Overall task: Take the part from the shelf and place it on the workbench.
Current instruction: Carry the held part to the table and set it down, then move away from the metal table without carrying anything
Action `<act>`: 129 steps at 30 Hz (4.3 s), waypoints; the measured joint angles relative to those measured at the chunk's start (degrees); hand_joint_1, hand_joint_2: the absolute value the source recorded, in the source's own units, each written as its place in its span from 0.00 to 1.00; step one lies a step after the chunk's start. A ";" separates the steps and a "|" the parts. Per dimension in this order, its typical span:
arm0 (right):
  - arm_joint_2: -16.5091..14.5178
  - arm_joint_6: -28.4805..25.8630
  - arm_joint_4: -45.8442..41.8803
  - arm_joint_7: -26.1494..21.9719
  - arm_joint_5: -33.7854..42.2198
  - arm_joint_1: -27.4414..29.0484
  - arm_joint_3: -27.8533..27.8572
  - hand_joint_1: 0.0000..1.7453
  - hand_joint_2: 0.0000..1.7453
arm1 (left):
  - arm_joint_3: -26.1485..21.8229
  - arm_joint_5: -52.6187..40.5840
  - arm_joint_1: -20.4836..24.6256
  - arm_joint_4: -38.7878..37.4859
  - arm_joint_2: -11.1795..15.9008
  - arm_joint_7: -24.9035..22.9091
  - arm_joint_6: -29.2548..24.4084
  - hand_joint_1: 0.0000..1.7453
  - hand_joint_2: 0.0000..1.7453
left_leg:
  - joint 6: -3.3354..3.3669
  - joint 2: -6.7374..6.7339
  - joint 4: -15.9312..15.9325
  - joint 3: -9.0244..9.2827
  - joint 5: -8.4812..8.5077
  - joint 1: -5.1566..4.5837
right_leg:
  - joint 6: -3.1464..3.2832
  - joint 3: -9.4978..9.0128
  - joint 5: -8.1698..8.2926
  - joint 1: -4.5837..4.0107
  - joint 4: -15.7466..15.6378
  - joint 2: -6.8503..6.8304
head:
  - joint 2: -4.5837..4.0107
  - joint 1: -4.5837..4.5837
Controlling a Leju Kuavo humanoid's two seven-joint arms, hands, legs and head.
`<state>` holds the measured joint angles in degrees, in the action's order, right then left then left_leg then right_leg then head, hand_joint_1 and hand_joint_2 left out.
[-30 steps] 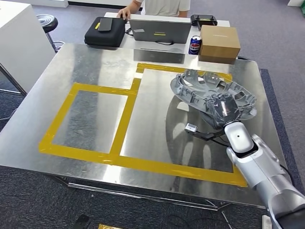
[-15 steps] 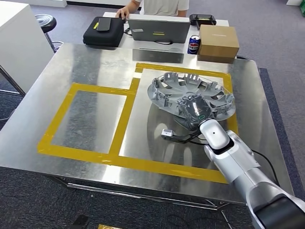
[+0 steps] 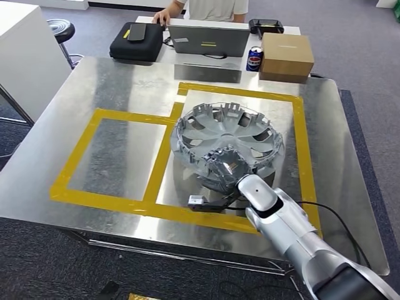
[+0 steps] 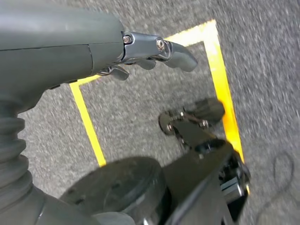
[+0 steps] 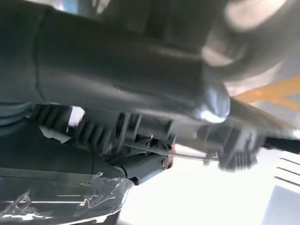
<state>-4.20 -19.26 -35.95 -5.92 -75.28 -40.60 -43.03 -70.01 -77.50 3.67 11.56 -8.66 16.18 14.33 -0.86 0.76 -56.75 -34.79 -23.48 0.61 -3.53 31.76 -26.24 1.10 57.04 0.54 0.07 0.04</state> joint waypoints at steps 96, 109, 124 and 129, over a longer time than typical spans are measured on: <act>-13.30 -15.94 -23.59 -5.00 47.52 39.86 128.68 0.00 0.00 | -5.73 3.84 -1.91 0.00 -4.62 4.09 -7.52 0.00 0.00 | 0.06 0.07 0.11 1.71 -1.60 0.19 | 0.01 -2.06 -1.30 -0.23 -0.65 -0.03 | 0.00 -0.02; -5.41 4.70 17.99 8.90 26.34 38.93 115.09 0.00 0.00 | -5.86 2.00 -1.97 0.00 -3.65 5.06 -6.77 0.00 0.00 | -0.01 0.23 0.13 1.88 -1.64 0.17 | 0.11 -1.77 -1.50 -0.21 -0.62 -0.19 | 0.00 -0.01; -5.04 2.00 23.14 9.80 5.57 38.21 94.56 0.00 0.00 | -5.81 1.75 -0.59 0.00 -2.48 0.46 -7.58 0.00 0.00 | 1.60 -0.35 1.46 2.03 -0.41 -0.03 | -1.06 4.41 -9.82 0.19 15.09 -0.25 | 0.00 -0.21; -5.13 2.92 23.75 11.86 5.07 38.12 92.94 0.00 0.00 | -5.87 2.39 -0.50 0.01 -2.46 0.44 -7.63 0.00 0.00 | 0.24 -0.29 0.84 1.57 -0.03 0.13 | -1.30 -3.15 -3.02 0.60 1.67 0.05 | 0.00 -0.24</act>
<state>-9.33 -16.33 -12.20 5.94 -70.21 -2.48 49.91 -75.88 -75.12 3.17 11.57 -11.11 16.61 6.70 -0.62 0.47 -55.91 -33.22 -23.52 0.74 -4.82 28.61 -29.26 1.70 58.71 0.59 0.07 -0.20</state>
